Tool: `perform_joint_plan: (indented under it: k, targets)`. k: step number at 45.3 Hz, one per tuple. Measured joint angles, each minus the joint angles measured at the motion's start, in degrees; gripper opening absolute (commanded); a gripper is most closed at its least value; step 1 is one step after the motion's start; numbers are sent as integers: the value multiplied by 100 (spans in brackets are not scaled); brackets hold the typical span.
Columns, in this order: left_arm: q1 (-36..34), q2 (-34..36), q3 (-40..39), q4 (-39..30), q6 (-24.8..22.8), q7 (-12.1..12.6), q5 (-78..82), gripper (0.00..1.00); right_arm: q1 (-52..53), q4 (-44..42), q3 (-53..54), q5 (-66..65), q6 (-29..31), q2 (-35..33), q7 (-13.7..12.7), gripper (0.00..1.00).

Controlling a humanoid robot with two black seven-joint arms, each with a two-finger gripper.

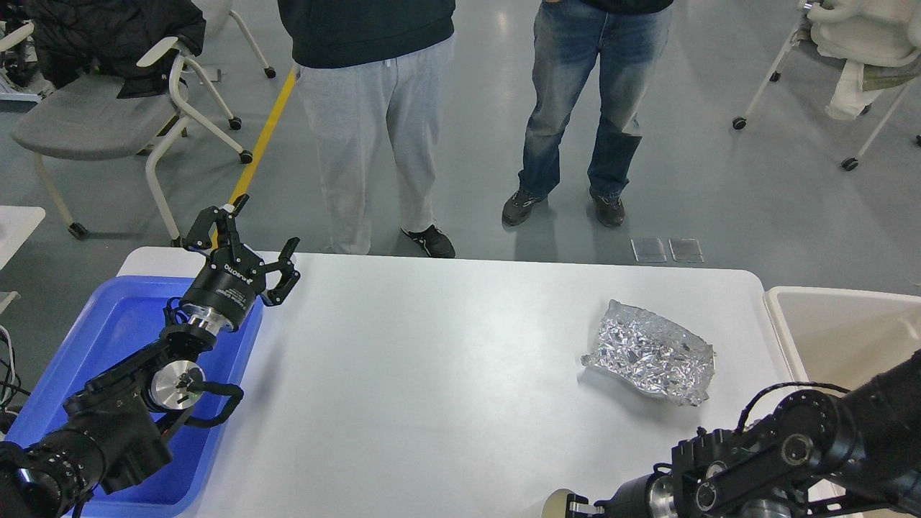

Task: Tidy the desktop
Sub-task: 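Grasp the white paper cup with the right gripper, then lift the paper cup and carry it over the white bin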

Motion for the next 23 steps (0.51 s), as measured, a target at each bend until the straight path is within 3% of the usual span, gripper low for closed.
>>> perform_joint_plan:
  k: [11, 23]
  targets:
    - [-2, 3, 0, 0, 0, 0, 0, 100, 319, 43, -39, 30, 166, -196, 170, 0]
    - [-6, 3, 0, 0, -5, 0, 0, 100, 1314, 63, -44, 205, 1033, -977, 250, 0]
